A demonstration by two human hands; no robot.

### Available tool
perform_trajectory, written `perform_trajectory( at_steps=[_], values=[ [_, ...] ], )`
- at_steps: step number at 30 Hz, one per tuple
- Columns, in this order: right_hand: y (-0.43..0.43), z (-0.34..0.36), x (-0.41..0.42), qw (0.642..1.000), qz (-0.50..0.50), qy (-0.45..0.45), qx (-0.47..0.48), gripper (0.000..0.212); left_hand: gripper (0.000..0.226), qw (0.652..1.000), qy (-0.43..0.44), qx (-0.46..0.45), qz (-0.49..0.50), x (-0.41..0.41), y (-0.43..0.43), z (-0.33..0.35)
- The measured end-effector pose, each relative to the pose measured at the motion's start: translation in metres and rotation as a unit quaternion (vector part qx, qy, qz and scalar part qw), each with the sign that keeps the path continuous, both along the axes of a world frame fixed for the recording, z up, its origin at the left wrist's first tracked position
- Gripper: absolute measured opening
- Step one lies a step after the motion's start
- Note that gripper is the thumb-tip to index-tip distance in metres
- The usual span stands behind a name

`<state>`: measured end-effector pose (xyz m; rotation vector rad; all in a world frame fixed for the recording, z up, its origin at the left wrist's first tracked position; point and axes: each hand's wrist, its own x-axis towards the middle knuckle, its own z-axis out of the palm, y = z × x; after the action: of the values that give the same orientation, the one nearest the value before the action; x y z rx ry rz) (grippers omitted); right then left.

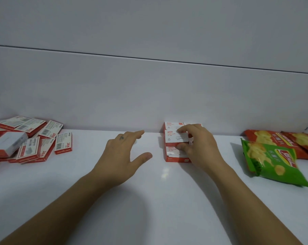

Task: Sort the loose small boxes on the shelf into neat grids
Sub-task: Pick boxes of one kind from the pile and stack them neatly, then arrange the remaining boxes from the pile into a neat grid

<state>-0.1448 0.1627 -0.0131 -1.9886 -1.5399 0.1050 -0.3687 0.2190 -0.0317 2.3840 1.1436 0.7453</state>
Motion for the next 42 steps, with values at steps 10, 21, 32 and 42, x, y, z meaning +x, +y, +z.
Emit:
perform_trajectory(
  at_steps=[10,21,32,42],
  values=[
    [0.008,-0.009,0.007,0.999,-0.013,0.033,-0.009,0.034,0.063,1.0,0.007,0.012,-0.015,0.001,-0.003,0.0],
    [0.007,-0.01,0.001,0.999,-0.036,0.012,-0.035,0.038,0.062,0.998,0.043,0.029,-0.016,0.001,-0.004,0.001],
    [0.002,0.035,-0.05,0.988,0.087,-0.117,-0.045,0.079,0.084,0.978,0.154,0.137,0.038,-0.024,0.011,0.036],
    [0.046,0.053,-0.137,0.957,0.22,-0.173,-0.072,0.08,0.077,0.955,0.205,0.124,0.174,-0.126,0.01,0.052]
  ],
)
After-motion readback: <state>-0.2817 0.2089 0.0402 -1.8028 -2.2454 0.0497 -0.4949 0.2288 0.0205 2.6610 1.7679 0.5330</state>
